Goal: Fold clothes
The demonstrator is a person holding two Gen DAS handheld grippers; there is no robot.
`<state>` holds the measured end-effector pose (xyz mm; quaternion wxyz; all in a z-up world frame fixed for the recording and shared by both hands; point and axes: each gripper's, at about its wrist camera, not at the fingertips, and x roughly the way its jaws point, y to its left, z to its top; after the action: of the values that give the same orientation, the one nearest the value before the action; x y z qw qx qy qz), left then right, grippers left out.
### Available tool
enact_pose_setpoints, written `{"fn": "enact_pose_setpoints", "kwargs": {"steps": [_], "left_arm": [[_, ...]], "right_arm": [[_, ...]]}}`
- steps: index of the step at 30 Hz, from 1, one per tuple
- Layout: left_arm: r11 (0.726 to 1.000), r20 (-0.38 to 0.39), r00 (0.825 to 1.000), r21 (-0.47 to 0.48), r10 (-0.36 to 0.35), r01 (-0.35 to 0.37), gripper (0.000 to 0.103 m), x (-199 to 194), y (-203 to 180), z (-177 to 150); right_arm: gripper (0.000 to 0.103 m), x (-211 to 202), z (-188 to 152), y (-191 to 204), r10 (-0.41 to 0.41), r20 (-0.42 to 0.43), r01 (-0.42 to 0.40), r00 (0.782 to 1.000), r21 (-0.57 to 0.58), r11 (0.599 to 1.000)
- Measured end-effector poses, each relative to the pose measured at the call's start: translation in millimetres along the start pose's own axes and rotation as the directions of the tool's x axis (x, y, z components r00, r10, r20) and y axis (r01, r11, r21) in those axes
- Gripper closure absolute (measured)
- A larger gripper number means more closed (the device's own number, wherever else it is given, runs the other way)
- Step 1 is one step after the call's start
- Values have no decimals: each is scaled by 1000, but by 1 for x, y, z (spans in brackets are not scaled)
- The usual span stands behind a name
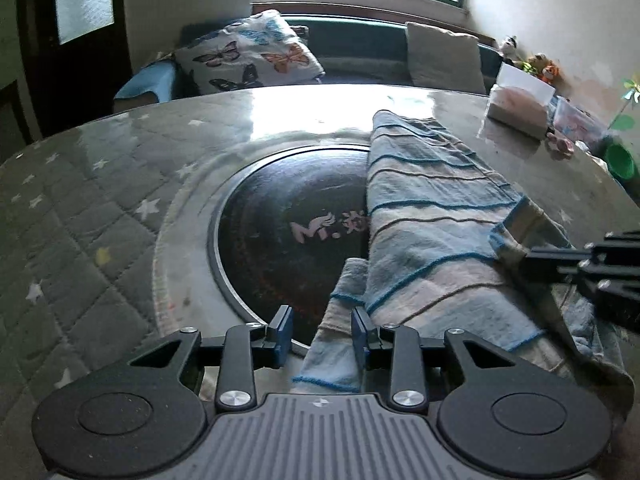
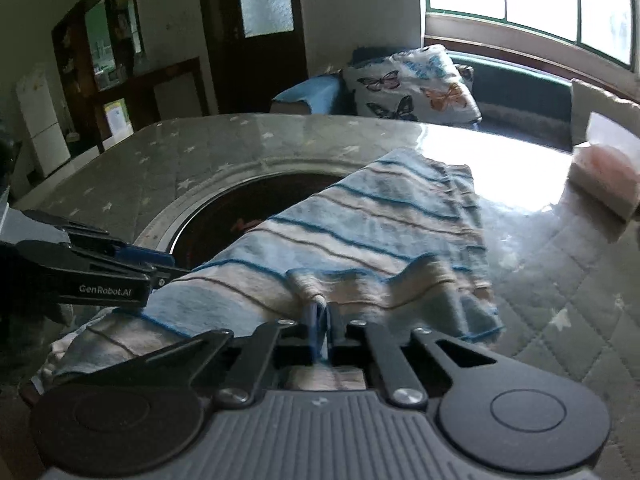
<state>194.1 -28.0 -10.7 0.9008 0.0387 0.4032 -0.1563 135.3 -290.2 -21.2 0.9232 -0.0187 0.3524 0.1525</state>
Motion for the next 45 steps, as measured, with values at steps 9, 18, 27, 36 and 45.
{"fn": "enact_pose_setpoints", "kwargs": {"steps": [9,18,27,36,45], "left_arm": [[997,10,997,28,-77,76,97,-1,-9,-1],[998,170,984,-48,58,-50,100,-46,0,-2],[957,222,941,-198,257,-214,100,-93,28,-28],[937,260,918,-264,299,-231,100,-133,37,-47],[935,301,898,-251,320,-249,100,-152,29,-43]], "right_arm": [[101,-46,-5,-38,-101,82,96,992,66,993],[101,-101,-43,-96,-299,96,273,949,218,937],[103,-136,-94,-122,-398,50,361,916,327,873],[94,-126,-101,-123,-320,26,290,947,353,889],[63,-73,-87,-119,-338,-28,333,941,271,903]]}}
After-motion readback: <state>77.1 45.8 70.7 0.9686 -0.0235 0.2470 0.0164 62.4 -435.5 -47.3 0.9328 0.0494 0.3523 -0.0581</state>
